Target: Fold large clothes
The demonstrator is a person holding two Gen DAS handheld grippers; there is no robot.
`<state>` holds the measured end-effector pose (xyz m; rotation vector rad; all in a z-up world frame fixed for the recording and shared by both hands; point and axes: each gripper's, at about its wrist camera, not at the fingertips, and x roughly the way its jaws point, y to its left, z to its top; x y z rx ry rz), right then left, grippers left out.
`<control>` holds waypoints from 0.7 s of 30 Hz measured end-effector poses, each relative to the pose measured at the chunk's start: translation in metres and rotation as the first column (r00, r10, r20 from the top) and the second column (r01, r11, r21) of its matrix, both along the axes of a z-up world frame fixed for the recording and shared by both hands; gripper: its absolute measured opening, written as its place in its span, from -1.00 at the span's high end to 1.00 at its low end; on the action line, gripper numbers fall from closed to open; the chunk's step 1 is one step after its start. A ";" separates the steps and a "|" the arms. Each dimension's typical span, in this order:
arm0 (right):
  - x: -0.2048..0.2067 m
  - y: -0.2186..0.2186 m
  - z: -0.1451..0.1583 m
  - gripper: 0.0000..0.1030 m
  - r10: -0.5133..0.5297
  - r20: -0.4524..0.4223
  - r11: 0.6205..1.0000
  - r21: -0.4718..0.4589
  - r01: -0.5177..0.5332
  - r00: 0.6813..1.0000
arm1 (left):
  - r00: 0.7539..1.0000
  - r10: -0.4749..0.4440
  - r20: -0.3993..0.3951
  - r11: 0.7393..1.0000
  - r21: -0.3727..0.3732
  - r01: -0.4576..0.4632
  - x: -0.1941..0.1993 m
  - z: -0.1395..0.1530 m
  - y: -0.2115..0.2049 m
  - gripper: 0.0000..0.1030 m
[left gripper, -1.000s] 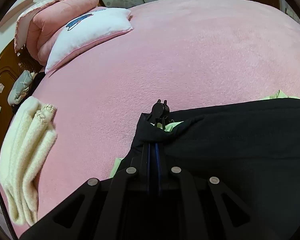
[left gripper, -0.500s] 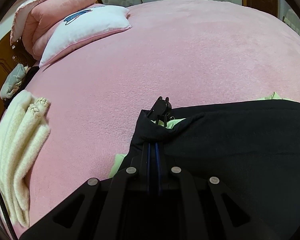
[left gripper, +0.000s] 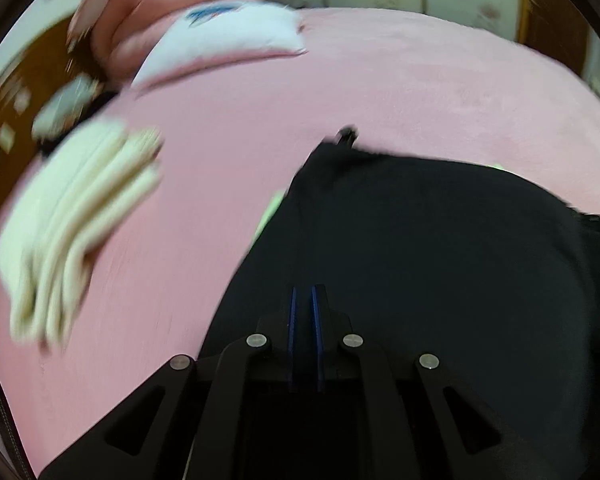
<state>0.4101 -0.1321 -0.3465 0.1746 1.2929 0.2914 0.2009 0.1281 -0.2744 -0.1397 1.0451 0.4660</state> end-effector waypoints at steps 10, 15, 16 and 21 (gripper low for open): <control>-0.002 -0.020 -0.005 1.00 -0.133 -0.102 0.979 0.144 0.146 0.986 | 0.928 0.364 -0.077 0.812 -0.461 -0.357 -0.152 0.007 0.024 0.16; -0.020 -0.018 0.014 1.00 -0.174 -0.098 0.967 0.169 0.189 0.980 | 0.907 0.416 -0.074 0.782 -0.481 -0.397 -0.169 0.005 0.039 -0.18; -0.026 -0.017 0.018 1.00 -0.178 -0.098 0.959 0.204 0.195 0.979 | 0.909 0.410 -0.078 0.777 -0.491 -0.393 -0.168 0.002 0.041 -0.18; -0.049 -0.003 0.024 1.00 -0.161 -0.109 0.955 0.233 0.183 0.981 | 0.908 0.404 -0.114 0.693 -0.609 -0.385 -0.180 -0.018 0.038 -0.29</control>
